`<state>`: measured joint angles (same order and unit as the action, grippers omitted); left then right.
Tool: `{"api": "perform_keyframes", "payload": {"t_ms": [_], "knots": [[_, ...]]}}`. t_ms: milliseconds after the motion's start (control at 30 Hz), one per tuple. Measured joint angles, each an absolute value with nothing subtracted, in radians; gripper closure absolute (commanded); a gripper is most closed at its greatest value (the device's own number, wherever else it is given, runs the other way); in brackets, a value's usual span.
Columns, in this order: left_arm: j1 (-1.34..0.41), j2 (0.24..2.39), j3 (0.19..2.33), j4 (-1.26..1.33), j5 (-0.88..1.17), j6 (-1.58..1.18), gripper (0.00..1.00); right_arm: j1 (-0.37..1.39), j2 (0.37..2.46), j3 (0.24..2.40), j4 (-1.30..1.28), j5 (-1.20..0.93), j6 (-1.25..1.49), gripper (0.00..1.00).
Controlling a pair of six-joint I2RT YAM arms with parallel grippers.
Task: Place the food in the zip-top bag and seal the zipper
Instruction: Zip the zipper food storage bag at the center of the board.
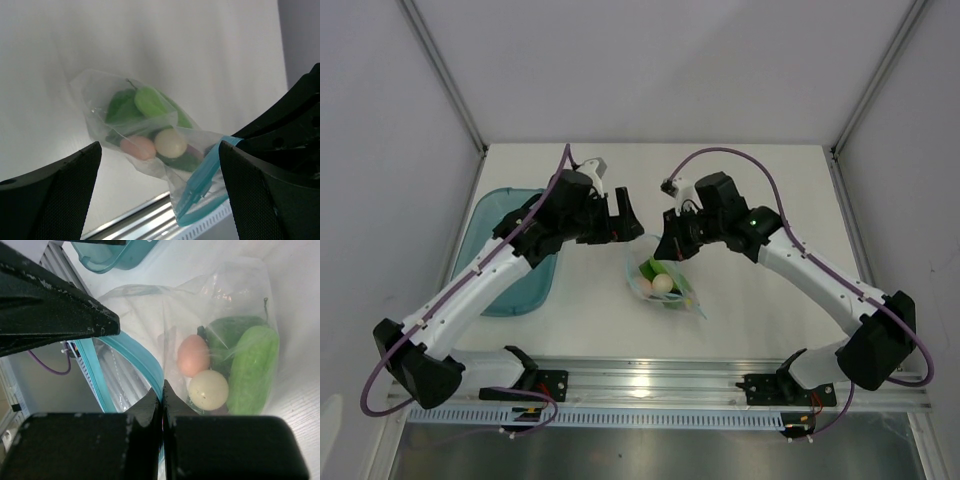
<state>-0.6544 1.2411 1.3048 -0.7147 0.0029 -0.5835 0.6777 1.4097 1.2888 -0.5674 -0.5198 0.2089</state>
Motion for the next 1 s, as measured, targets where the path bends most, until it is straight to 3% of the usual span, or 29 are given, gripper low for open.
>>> {"api": "perform_keyframes", "payload": {"t_ms": [400,500,733,867,1000], "knots": [[-0.599,1.290,1.214,-0.614,0.334,-0.820,0.01,0.756,1.393,1.260,-0.546,-0.415,0.161,1.00],[-0.592,1.299,1.198,-0.609,0.366,-0.868,0.05,0.762,1.369,1.247,-0.540,-0.377,0.155,1.00],[-0.558,1.299,1.107,-0.488,0.494,-0.993,0.39,0.770,1.314,1.196,-0.511,-0.322,0.140,1.00],[-0.530,1.298,1.034,-0.452,0.522,-1.036,0.69,0.778,1.280,1.173,-0.489,-0.312,0.130,1.00],[-0.517,1.293,0.990,-0.410,0.554,-1.076,0.89,0.784,1.267,1.167,-0.471,-0.302,0.123,0.86]]}}
